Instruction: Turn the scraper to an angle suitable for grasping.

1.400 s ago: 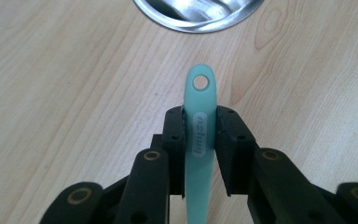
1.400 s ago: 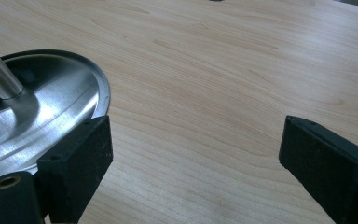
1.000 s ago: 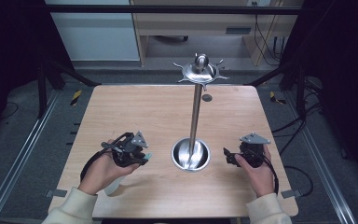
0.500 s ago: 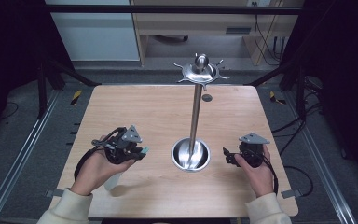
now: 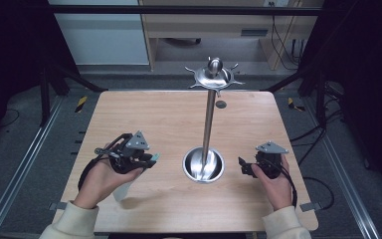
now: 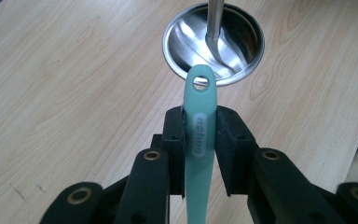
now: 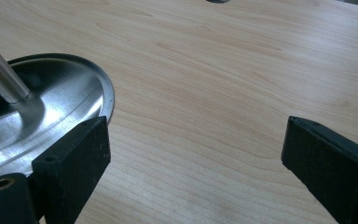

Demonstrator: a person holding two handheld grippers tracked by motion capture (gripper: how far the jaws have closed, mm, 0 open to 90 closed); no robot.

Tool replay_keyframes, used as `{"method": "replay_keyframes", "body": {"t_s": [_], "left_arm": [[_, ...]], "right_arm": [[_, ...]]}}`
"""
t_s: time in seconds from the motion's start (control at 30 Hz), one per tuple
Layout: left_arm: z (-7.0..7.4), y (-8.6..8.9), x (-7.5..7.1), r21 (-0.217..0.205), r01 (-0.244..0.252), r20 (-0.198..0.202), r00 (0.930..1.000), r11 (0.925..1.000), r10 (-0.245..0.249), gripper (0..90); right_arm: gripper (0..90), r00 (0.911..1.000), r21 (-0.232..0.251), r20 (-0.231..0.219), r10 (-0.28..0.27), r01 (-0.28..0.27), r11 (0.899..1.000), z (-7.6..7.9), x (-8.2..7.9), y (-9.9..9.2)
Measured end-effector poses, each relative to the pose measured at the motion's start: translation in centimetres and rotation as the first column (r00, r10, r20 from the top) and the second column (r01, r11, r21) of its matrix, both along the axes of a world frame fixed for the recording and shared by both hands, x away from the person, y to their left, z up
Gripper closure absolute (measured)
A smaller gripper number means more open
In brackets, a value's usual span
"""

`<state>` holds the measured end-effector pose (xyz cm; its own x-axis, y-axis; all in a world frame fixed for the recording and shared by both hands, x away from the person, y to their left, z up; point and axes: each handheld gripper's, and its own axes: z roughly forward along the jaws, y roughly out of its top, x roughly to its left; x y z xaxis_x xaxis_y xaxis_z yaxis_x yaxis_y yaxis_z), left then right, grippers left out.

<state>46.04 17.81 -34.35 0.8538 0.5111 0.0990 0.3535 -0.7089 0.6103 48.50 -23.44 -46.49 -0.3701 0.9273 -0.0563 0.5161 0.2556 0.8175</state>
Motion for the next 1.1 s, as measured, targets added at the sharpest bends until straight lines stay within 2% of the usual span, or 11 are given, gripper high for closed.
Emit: {"method": "replay_keyframes", "body": {"t_s": [0.47, 0.67, 0.87, 1.1], "left_arm": [[2.1, 0.3, -0.2, -0.062, -0.015, 0.061, 0.9979, 0.9980, 0.019, 74.2], [2.7, 0.5, -0.1, -0.112, -0.024, 0.076, 0.9966, 0.9934, 0.032, 74.2], [3.2, 0.7, 0.1, -0.129, -0.040, 0.099, 0.9936, 0.9908, 0.053, 74.2], [3.9, 0.6, 0.0, -0.172, -0.060, 0.116, 0.9900, 0.9834, 0.081, 74.2]], "right_arm": [[8.8, 1.0000, -0.003, 0.000, -0.004, 0.004, 1.000, 0.0, 0.0, 0.0], [9.0, 1.0000, 0.000, 0.000, -0.005, 0.005, 1.000, 0.0, 0.0, 0.0], [8.9, 1.0000, -0.002, 0.000, -0.003, 0.003, 1.000, 0.0, 0.0, 0.0], [9.0, 1.0000, -0.005, -0.001, -0.003, 0.003, 1.000, 0.0, 0.0, 0.0]]}}
